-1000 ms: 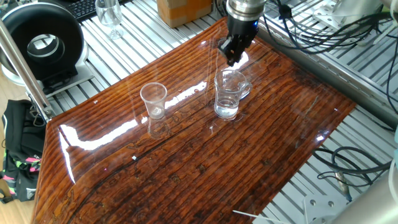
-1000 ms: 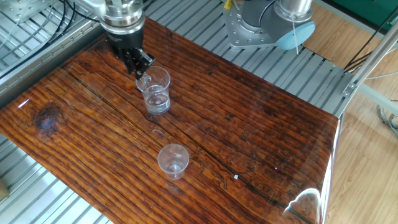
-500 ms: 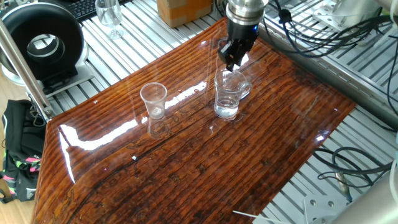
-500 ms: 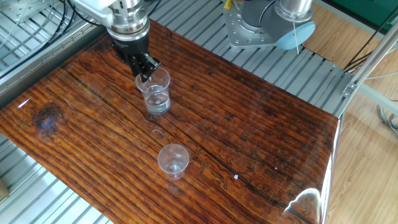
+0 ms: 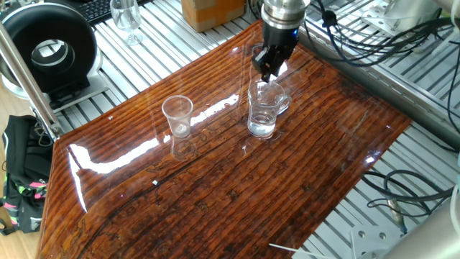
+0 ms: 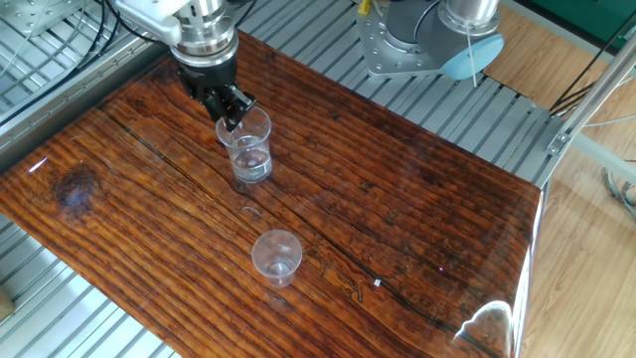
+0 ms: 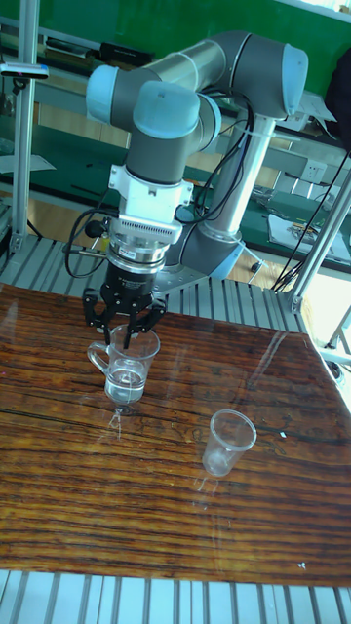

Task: Pour the water from one cup into another empty cup

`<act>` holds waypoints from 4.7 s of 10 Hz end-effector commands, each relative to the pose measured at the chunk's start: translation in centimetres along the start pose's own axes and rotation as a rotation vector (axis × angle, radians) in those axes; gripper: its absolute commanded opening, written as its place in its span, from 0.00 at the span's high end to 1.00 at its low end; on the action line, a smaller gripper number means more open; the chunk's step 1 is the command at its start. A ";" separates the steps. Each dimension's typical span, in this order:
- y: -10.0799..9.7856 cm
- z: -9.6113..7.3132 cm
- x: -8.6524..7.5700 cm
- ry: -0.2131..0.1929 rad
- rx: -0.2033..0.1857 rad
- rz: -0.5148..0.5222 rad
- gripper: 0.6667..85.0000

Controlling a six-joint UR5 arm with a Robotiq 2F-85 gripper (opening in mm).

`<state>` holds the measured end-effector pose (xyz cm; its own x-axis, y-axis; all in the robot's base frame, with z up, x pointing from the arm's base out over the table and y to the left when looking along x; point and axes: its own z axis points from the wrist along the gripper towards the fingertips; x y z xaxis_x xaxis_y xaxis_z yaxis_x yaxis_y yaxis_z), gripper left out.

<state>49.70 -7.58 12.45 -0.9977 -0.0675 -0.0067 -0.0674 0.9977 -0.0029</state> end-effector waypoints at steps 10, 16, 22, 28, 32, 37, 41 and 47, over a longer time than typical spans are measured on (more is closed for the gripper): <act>0.3 -1.7 0.2 0.022 0.004 0.002 0.61; -0.8 0.6 0.6 0.010 0.016 -0.001 0.63; -0.3 0.8 0.8 0.012 -0.013 0.005 0.65; 0.0 0.8 1.8 0.046 -0.022 0.042 0.68; 0.0 0.8 1.8 0.046 -0.026 0.044 0.69; -0.3 1.4 1.6 0.033 -0.036 0.033 0.69; -0.1 1.5 1.6 0.030 -0.045 0.036 0.70; 0.0 1.8 1.4 0.018 -0.063 0.034 0.70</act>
<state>48.10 -7.89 10.67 -0.9990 -0.0372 0.0233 -0.0362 0.9985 0.0416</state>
